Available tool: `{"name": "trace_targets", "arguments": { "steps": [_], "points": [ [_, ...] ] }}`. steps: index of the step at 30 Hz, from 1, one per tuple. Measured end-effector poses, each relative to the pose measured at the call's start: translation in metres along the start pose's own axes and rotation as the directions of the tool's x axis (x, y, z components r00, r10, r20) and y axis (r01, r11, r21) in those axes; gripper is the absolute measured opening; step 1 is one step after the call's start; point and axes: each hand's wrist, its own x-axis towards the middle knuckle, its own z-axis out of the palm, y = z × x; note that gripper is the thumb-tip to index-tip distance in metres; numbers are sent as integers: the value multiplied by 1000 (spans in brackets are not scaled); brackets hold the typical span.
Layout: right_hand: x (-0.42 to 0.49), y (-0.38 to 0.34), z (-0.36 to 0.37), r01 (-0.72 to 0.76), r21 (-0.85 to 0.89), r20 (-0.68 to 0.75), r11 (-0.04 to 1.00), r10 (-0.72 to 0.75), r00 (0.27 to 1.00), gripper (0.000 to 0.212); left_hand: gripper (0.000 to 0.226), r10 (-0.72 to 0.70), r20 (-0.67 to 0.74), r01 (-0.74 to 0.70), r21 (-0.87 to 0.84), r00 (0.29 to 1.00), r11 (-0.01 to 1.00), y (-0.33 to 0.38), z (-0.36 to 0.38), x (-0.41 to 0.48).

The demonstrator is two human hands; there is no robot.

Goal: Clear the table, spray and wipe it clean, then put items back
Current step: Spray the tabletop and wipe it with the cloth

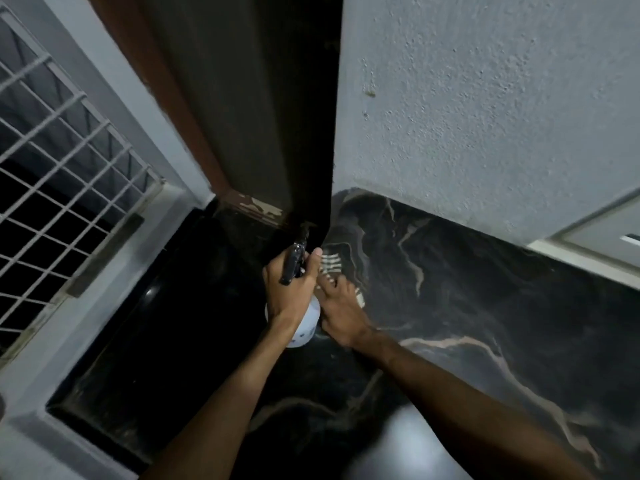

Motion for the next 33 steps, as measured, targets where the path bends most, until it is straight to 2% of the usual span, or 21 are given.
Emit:
{"name": "trace_targets", "arguments": {
  "steps": [1,2,4,5,6,8,9,10,12,13,14,15,17,18,20,22,24,25,28,30,33],
  "points": [
    [-13,1,0,40,-3,10,999,-39,999,72,33,4,9,-4,8,1000,1000,1,-1,-9],
    [-17,8,-2,-4,6,-17,1000,4,1000,73,35,8,18,-8,20,1000,1000,1,-2,-16],
    [-26,14,-5,-229,52,-105,972,234,967,78,38,3,35,-4,49,999,999,1,-4,-29],
    [-40,9,-2,-276,77,-96,958,282,954,83,39,1,37,-3,62,999,998,3,-5,-40],
    [-59,1,4,-232,75,-63,970,237,970,87,40,-2,31,0,74,1000,997,4,-5,-50],
    [-105,-11,22,-26,53,61,998,23,998,92,40,-33,9,32,81,999,996,6,-4,-69],
    [-131,-1,20,36,53,51,998,-38,998,91,39,-63,15,62,72,998,995,11,-1,-83],
    [-151,15,12,7,63,8,998,-8,1000,91,38,-92,30,91,56,995,994,16,4,-96],
    [-186,55,-10,-252,119,-112,960,265,958,88,36,-97,58,96,30,994,995,27,15,-122],
    [-207,72,-23,-398,165,-145,902,421,895,87,37,-74,68,73,21,995,997,33,22,-138],
    [-230,79,-30,-468,186,-158,864,497,853,86,37,-42,71,41,14,997,999,39,29,-155],
    [-250,77,-30,-442,184,-148,878,469,871,84,37,-7,67,7,11,998,1000,45,35,-170],
    [-300,66,-17,-208,134,-94,969,221,971,79,37,58,58,-59,22,997,998,55,53,-205],
    [-331,67,-8,-98,109,-73,989,106,992,78,38,80,65,-82,40,995,996,61,67,-226],
    [-391,89,-9,-65,137,-135,988,83,987,79,38,107,101,-112,51,989,992,77,98,-273],
    [-443,126,-22,-272,239,-241,932,329,913,80,37,100,125,-103,21,987,994,92,124,-317],
    [-491,156,-38,-519,250,-222,818,570,791,80,39,103,149,-105,3,983,994,103,147,-359],
    [-516,166,-42,-577,236,-206,782,620,757,80,39,102,174,-101,-16,980,995,109,161,-382],
    [-570,167,-37,-497,199,-152,845,528,836,80,41,101,251,-90,-53,963,994,123,192,-436],
    [-602,166,-30,-506,205,-128,838,535,835,82,40,135,306,-121,-64,942,991,129,212,-465],
    [-646,172,-25,-680,326,-189,657,750,634,85,42,124,371,-84,-121,920,989,131,232,-507]
  ]
}}
